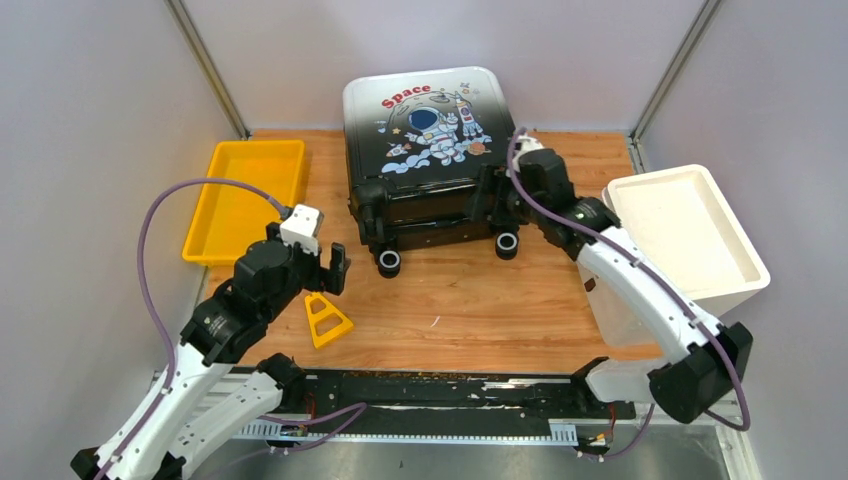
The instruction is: Open, take out, and arrange the luggage
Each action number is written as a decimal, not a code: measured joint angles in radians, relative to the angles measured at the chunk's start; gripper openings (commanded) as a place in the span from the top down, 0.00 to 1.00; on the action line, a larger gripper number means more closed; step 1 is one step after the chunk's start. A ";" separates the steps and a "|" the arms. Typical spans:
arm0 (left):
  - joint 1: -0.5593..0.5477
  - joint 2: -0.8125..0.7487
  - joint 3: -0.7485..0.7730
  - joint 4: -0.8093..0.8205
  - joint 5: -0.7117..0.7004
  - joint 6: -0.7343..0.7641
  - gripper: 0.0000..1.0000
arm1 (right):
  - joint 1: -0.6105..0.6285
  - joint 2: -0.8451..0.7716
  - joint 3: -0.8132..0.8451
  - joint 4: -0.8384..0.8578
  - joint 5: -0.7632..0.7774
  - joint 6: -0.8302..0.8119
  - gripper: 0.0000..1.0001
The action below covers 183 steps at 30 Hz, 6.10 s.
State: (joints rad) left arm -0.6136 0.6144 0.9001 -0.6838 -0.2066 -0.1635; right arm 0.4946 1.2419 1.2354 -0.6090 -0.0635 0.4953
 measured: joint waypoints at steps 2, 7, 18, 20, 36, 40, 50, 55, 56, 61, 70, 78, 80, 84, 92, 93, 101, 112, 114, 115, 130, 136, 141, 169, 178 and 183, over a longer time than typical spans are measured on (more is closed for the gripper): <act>0.000 -0.028 -0.022 -0.010 -0.041 0.003 0.00 | 0.079 0.068 0.070 0.011 0.027 0.011 0.25; 0.000 -0.151 -0.029 0.002 -0.137 0.011 0.00 | 0.237 0.229 0.214 0.077 0.104 0.074 0.24; 0.000 -0.303 -0.050 0.039 -0.277 0.013 0.00 | 0.476 0.606 0.478 0.127 0.265 0.146 0.24; 0.000 -0.303 -0.057 0.039 -0.285 0.014 0.00 | 0.503 0.648 0.510 0.129 0.298 0.146 0.24; 0.000 -0.274 -0.150 0.098 -0.202 0.066 0.02 | 0.521 0.690 0.464 0.202 0.443 0.069 0.99; 0.000 -0.172 -0.156 0.110 -0.103 0.060 0.03 | 0.501 0.575 0.308 0.253 0.414 0.003 1.00; 0.000 -0.055 -0.209 0.265 -0.029 -0.011 0.11 | 0.414 0.307 0.001 0.320 0.250 -0.163 1.00; 0.002 0.063 -0.206 0.333 0.017 -0.009 0.21 | 0.351 0.163 -0.135 0.329 0.166 -0.245 1.00; 0.005 0.084 -0.210 0.358 0.043 -0.001 0.29 | 0.333 0.137 -0.156 0.327 0.144 -0.257 1.00; 0.021 0.132 -0.306 0.566 0.112 0.021 0.35 | 0.284 0.075 -0.208 0.322 0.079 -0.289 1.00; 0.026 0.407 -0.655 1.272 0.178 0.021 0.33 | 0.270 0.075 -0.208 0.326 0.031 -0.288 0.98; 0.027 0.845 -0.702 1.890 0.288 0.078 0.30 | 0.262 0.075 -0.208 0.328 -0.009 -0.280 0.97; 0.027 0.945 -0.698 1.993 0.338 0.095 0.32 | 0.260 0.075 -0.208 0.328 -0.017 -0.280 0.97; 0.027 1.040 -0.688 2.077 0.395 0.141 0.29 | 0.258 0.075 -0.208 0.328 -0.029 -0.280 0.96; 0.032 1.043 -0.666 2.142 0.439 0.261 0.27 | 0.254 0.073 -0.216 0.337 -0.047 -0.280 0.95; 0.034 1.043 -0.663 2.144 0.445 0.271 0.27 | 0.254 0.072 -0.217 0.338 -0.048 -0.280 0.95; 0.068 1.043 -0.654 2.145 0.460 0.286 0.27 | 0.252 0.064 -0.227 0.349 -0.053 -0.280 0.95; 0.085 1.058 -0.594 2.147 0.512 0.285 0.35 | 0.251 0.030 -0.259 0.366 -0.050 -0.288 0.98; 0.087 1.061 -0.592 2.147 0.520 0.283 0.38 | 0.251 0.027 -0.262 0.368 -0.050 -0.290 0.98; 0.087 1.063 -0.591 2.147 0.526 0.281 0.38 | 0.251 0.024 -0.264 0.367 -0.050 -0.291 0.98; 0.092 1.082 -0.586 2.149 0.542 0.215 0.42 | 0.250 0.013 -0.273 0.366 -0.050 -0.314 0.98; 0.092 1.081 -0.623 2.153 0.545 0.206 0.43 | 0.250 0.013 -0.273 0.366 -0.049 -0.314 0.97; 0.092 1.081 -0.623 2.154 0.546 0.200 0.43 | 0.250 0.013 -0.273 0.366 -0.049 -0.314 0.97; 0.092 1.101 -0.563 2.116 0.571 0.161 0.76 | 0.249 0.008 -0.277 0.367 -0.049 -0.314 0.96; 0.092 1.101 -0.547 2.094 0.525 0.162 1.00 | 0.248 0.006 -0.280 0.368 -0.050 -0.314 0.97; 0.092 1.102 -0.545 2.093 0.518 0.161 1.00 | 0.248 0.006 -0.280 0.368 -0.050 -0.314 0.98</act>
State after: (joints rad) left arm -0.5220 1.7168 0.3550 1.4094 0.3119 -0.0029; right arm 0.7429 1.2484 0.9558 -0.2409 -0.1139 0.1818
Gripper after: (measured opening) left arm 0.008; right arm 0.520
